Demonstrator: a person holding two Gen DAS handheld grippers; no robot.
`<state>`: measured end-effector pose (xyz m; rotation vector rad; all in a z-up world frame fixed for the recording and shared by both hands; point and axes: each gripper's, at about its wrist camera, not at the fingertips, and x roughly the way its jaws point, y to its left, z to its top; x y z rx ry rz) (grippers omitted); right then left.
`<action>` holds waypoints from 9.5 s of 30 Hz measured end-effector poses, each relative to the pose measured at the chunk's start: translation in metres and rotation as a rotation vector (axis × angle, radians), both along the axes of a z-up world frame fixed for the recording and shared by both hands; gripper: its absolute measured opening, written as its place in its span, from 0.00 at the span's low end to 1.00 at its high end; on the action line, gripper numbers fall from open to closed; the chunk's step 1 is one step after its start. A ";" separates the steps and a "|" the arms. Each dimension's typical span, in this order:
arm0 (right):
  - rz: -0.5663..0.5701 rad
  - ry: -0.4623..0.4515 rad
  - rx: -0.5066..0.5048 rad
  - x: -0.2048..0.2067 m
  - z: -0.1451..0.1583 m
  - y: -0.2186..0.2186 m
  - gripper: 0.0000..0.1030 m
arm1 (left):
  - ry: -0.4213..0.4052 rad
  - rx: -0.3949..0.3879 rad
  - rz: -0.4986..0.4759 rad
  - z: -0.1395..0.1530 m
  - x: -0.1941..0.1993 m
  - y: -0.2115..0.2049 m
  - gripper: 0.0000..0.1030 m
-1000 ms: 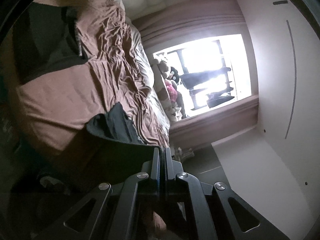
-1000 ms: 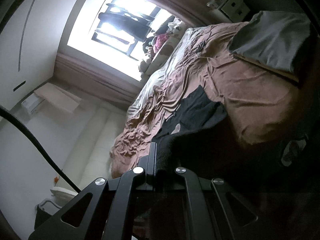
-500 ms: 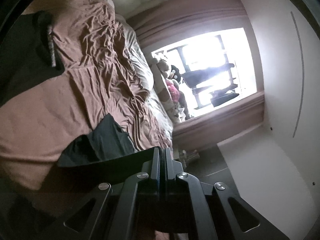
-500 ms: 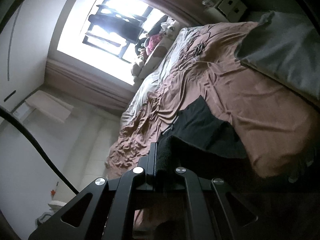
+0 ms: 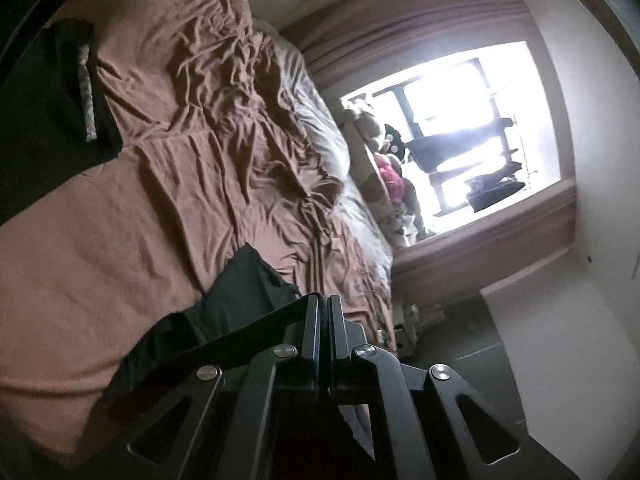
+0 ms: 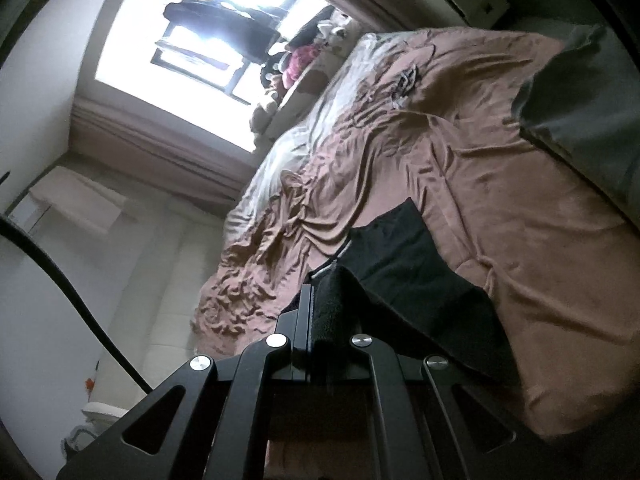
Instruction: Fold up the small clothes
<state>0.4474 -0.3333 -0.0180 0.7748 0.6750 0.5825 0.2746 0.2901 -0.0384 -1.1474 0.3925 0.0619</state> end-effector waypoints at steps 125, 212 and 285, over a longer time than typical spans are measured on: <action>0.158 0.101 -0.705 0.246 -0.082 0.137 0.36 | 0.677 0.816 -0.518 -0.162 0.269 -0.005 0.11; 0.103 0.012 -0.840 0.282 -0.050 0.177 0.45 | 0.735 0.881 -0.365 -0.120 0.340 0.003 0.63; 0.047 0.209 -0.101 -0.006 -0.131 0.025 0.45 | 0.424 0.153 -0.234 -0.163 0.027 -0.043 0.53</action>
